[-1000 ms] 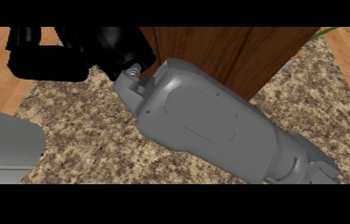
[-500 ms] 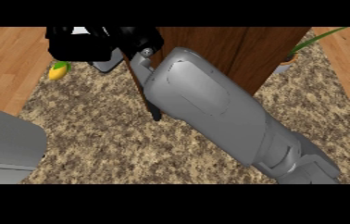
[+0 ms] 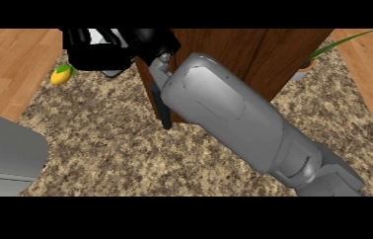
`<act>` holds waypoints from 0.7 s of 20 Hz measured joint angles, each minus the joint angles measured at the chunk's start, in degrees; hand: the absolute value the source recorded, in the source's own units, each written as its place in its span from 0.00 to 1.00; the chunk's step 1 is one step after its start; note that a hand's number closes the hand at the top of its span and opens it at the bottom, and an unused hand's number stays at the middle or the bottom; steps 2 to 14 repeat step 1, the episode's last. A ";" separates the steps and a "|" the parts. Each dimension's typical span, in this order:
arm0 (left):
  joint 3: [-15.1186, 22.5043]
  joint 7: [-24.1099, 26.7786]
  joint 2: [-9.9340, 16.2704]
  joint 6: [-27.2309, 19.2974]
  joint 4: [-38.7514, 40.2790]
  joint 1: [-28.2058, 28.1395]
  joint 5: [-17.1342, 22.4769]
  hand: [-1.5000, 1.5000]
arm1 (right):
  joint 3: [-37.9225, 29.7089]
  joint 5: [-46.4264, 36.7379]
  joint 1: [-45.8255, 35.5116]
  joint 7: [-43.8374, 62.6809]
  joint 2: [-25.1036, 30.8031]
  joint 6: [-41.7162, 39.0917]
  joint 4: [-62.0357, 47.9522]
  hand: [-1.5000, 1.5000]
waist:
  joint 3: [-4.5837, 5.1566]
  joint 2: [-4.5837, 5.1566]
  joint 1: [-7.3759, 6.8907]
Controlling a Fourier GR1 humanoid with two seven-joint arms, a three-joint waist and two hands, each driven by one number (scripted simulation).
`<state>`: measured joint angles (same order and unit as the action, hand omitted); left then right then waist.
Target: Pick up the wine, place it into the cabinet and close the cabinet
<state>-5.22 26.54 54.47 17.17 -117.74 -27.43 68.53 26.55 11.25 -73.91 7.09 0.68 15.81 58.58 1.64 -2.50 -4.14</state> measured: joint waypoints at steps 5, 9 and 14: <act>-0.06 -0.11 0.06 0.04 -0.08 0.10 0.08 1.00 | -0.01 -0.09 0.00 -0.40 -0.01 -0.16 -0.18 1.00 | 0.06 -0.02 -0.03; -0.06 -0.11 0.06 0.04 -0.08 0.10 0.08 1.00 | -0.01 -0.09 0.00 -0.40 -0.01 -0.16 -0.18 1.00 | 0.06 -0.02 -0.03; -0.06 -0.11 0.06 0.04 -0.08 0.10 0.08 1.00 | -0.01 -0.09 0.00 -0.40 -0.01 -0.16 -0.18 1.00 | 0.06 -0.02 -0.03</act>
